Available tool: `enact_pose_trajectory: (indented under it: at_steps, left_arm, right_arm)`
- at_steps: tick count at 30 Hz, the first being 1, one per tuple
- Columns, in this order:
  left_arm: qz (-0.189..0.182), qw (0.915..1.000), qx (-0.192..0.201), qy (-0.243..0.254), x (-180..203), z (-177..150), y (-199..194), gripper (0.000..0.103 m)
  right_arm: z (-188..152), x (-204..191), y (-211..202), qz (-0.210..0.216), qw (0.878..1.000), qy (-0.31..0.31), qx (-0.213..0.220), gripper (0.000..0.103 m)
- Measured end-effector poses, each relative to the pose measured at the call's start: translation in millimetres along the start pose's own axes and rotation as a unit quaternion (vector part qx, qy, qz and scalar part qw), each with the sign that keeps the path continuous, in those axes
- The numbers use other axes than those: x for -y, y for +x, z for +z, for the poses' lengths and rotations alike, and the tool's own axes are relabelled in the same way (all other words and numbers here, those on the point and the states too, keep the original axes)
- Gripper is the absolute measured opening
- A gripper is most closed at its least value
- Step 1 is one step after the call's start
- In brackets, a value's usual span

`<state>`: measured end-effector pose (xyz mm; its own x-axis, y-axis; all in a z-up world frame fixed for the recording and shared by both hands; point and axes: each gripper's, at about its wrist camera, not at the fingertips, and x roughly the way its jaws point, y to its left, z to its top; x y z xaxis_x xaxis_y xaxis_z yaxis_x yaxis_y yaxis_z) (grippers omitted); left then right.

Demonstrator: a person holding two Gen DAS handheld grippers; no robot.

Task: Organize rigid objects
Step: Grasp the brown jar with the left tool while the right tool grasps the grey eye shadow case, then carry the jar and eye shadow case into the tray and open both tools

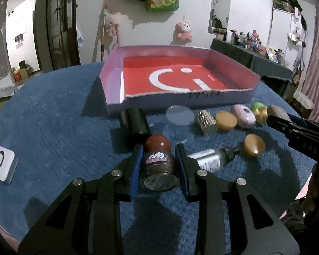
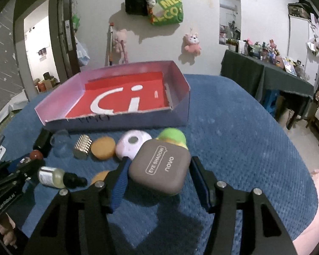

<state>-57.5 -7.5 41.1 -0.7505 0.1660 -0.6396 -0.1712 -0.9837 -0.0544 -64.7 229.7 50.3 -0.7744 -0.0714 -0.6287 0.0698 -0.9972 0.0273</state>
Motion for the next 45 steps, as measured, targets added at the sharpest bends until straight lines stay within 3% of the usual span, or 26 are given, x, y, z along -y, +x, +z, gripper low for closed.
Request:
enact_pose_trajectory:
  at_steps: [11, 17, 19, 27, 36, 45]
  left_arm:
    - [-0.016, 0.9994, 0.029, 0.011, -5, 51, -4, 0.029]
    - [-0.052, 0.9978, 0.007, 0.039, -3, 95, 17, 0.029]
    - [-0.070, 0.9962, -0.019, 0.049, -3, 107, 34, 0.029]
    - [-0.067, 0.9895, -0.101, 0.079, -1, 120, 88, 0.029]
    - [-0.037, 0.9865, -0.112, 0.113, 0, 128, 108, 0.029]
    - [-0.005, 0.9761, -0.152, 0.155, -2, 123, 133, 0.029]
  right_arm:
    - [47, -6, -1, 0.029, 0.999, -0.020, 0.025, 0.059]
    - [95, -16, 26, 0.059, 0.997, -0.054, 0.016, 0.059]
    - [108, -21, 41, 0.059, 0.995, -0.076, 0.006, 0.059]
    - [129, -32, 107, 0.047, 0.983, -0.151, -0.091, 0.059]
    - [118, -42, 132, 0.044, 0.964, -0.211, -0.158, 0.059]
    - [114, -44, 148, 0.032, 0.948, -0.238, -0.208, 0.060]
